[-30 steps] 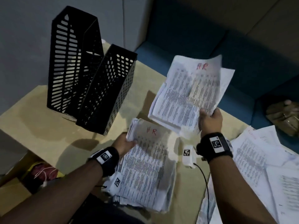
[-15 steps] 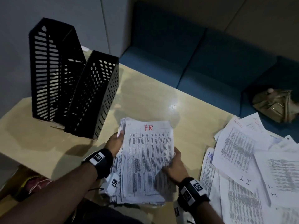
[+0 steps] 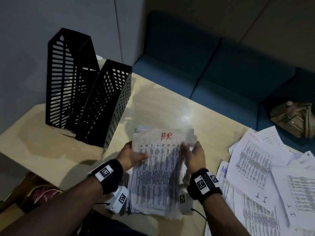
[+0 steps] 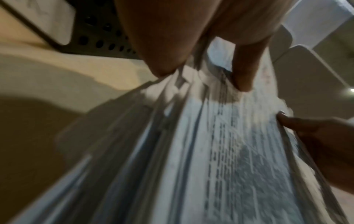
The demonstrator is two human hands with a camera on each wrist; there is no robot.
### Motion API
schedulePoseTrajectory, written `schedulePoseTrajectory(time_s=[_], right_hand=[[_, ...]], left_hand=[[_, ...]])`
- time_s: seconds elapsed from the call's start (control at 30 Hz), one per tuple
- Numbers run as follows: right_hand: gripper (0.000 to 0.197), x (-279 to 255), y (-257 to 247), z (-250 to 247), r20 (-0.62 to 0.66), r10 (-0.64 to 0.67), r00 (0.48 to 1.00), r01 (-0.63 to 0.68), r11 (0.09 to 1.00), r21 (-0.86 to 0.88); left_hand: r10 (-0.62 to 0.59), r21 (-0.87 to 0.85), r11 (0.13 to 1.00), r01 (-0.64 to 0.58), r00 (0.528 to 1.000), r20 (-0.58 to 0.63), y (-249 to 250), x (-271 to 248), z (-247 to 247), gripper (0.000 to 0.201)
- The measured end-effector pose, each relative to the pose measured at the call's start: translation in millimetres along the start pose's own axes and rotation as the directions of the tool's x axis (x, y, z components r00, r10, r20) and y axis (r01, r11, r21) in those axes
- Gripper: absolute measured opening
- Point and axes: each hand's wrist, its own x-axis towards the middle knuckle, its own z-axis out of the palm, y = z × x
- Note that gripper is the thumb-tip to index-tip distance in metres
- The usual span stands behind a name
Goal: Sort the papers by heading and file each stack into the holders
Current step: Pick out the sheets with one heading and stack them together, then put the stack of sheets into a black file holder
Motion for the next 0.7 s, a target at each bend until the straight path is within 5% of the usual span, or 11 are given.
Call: schedulePoseTrajectory(time_s=[0.07, 0.17, 0.27, 0.33, 0.37, 0.5, 0.6, 0.67, 0.7], right_hand=[[0.023, -1, -23, -3, -0.059, -0.051, 0.997, 0.053, 0.998, 0.032], [0.033, -3, -56, -17, -0.127, -0.239, 0.963, 0.246, 0.968, 0.042], [0.045, -20, -73, -25, -0.227, -0.376, 0.898, 0.414, 0.897, 0.154], [0.056, -29, -71, -22, -0.209, -0.443, 0.872, 0.483, 0.848, 0.219], [0.064, -30, -66, -19, -0.186, -0.461, 0.868, 0.494, 0.84, 0.225], [0.09, -26, -56, -11, -0.219, -0.53, 0.819, 0.554, 0.83, 0.067], [0.088, -14, -59, -21, -0.324, -0.725, 0.608, 0.739, 0.666, -0.102], [0.087, -5, -64, -27, -0.286, -0.804, 0.521, 0.796, 0.579, -0.178], [0.083, -1, -65, -27, -0.268, -0.796, 0.542, 0.789, 0.592, -0.164]], left_hand=[[0.068, -0.002, 0.998, -0.069, 0.997, -0.037, 15, -3, 2, 0.052], [0.272, -0.001, 0.962, -0.273, 0.958, -0.087, 47, -23, 7, 0.036], [0.491, 0.009, 0.871, -0.491, 0.868, -0.071, 70, -43, 17, 0.011], [0.668, 0.198, 0.721, -0.664, 0.742, 0.057, 66, -45, 21, 0.015], [0.687, 0.24, 0.697, -0.675, 0.725, 0.044, 65, -48, 19, 0.022], [0.91, 0.479, 0.275, -0.833, 0.386, 0.149, 47, -28, 7, 0.088], [0.962, 0.49, 0.044, -0.871, 0.168, 0.213, 62, -19, 3, 0.091], [0.954, 0.47, 0.014, -0.883, 0.153, 0.259, 76, -20, 0, 0.079], [0.943, 0.435, 0.037, -0.9, 0.176, 0.284, 80, -22, -2, 0.07]])
